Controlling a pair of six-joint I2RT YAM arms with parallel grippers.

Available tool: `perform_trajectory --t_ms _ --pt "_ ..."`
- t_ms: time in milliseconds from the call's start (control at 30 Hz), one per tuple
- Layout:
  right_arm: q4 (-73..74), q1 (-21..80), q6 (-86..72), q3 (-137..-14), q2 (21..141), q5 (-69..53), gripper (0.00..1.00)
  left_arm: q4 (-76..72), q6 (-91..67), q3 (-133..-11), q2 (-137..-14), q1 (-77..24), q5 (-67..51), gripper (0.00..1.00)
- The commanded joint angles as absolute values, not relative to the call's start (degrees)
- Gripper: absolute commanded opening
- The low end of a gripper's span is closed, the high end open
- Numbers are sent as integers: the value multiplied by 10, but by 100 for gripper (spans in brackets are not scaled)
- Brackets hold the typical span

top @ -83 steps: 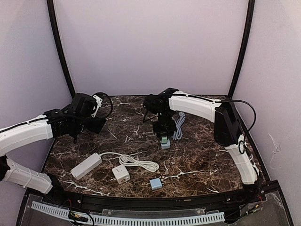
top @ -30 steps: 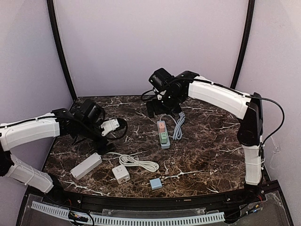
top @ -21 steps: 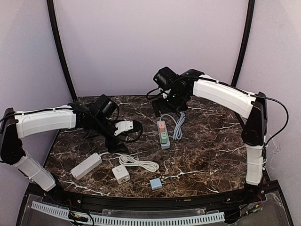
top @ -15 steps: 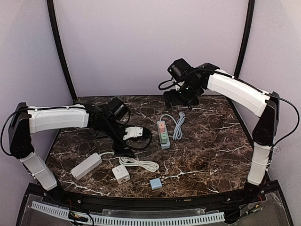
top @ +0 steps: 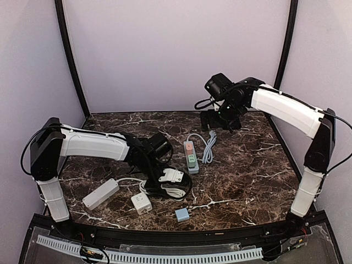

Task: Insert the plug

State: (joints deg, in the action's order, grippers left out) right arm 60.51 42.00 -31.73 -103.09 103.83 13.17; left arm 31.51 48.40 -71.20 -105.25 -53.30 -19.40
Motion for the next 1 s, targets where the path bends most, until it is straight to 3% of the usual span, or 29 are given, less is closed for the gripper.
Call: perform_trajectory --t_ms 0,267,667,733,800,833,967 --pt "609 420 -334 -1026 1017 122 98 282 487 -707 -1063 -536 -160 62" --pt "610 420 -334 -1033 1014 119 98 268 501 -697 -1082 -539 -104 61" --pt "611 420 -354 -996 984 115 98 333 501 -694 -1078 -538 -116 67" --pt "609 420 -357 -989 979 114 98 327 498 -694 -1087 -538 -107 62" --pt "608 420 -360 -985 975 113 98 323 498 -698 -1098 -538 -99 51" --pt "608 420 -361 -985 974 113 98 318 496 -700 -1101 -538 -97 37" --pt "606 420 -362 -986 971 114 98 317 494 -713 -1105 -539 -113 8"
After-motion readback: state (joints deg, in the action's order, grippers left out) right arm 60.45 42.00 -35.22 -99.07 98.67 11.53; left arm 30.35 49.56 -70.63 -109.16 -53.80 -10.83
